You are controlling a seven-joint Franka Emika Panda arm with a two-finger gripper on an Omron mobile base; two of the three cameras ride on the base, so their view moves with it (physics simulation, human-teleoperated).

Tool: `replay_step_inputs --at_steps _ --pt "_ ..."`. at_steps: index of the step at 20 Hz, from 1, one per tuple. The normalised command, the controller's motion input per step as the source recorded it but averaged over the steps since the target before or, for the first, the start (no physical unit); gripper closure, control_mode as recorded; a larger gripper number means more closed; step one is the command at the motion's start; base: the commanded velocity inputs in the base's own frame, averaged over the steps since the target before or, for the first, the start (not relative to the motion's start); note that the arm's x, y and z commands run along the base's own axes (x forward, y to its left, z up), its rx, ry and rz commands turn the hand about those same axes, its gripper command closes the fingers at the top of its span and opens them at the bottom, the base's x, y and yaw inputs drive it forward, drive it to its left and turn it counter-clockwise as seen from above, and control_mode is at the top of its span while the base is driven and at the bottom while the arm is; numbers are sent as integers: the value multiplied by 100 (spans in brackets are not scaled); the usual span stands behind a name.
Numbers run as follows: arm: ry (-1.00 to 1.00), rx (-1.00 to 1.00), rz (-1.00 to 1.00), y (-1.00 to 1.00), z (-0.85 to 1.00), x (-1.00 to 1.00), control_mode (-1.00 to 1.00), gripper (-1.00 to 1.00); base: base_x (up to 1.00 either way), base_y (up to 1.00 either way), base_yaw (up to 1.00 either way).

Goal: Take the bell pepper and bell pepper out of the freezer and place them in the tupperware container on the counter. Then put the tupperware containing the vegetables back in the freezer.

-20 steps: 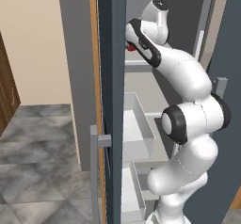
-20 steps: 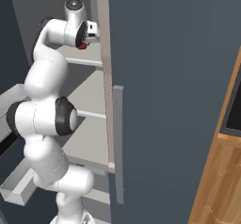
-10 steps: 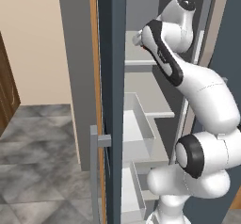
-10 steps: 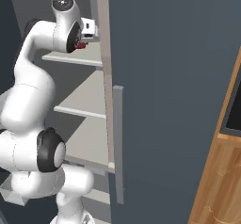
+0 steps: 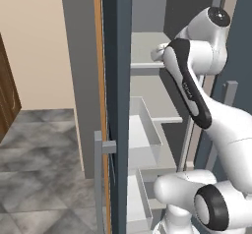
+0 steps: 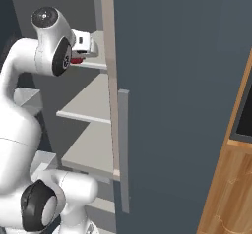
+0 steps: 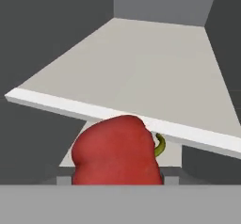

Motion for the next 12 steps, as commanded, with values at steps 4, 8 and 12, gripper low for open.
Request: replay_step_inputs --at_steps 4,8,12 --pt "9 0 -8 -13 -3 -100 -100 100 0 0 0" --pt "11 0 -8 -24 -17 -100 -100 100 0 0 0" --pt "16 0 -7 -28 -40 -87 -100 100 0 0 0"
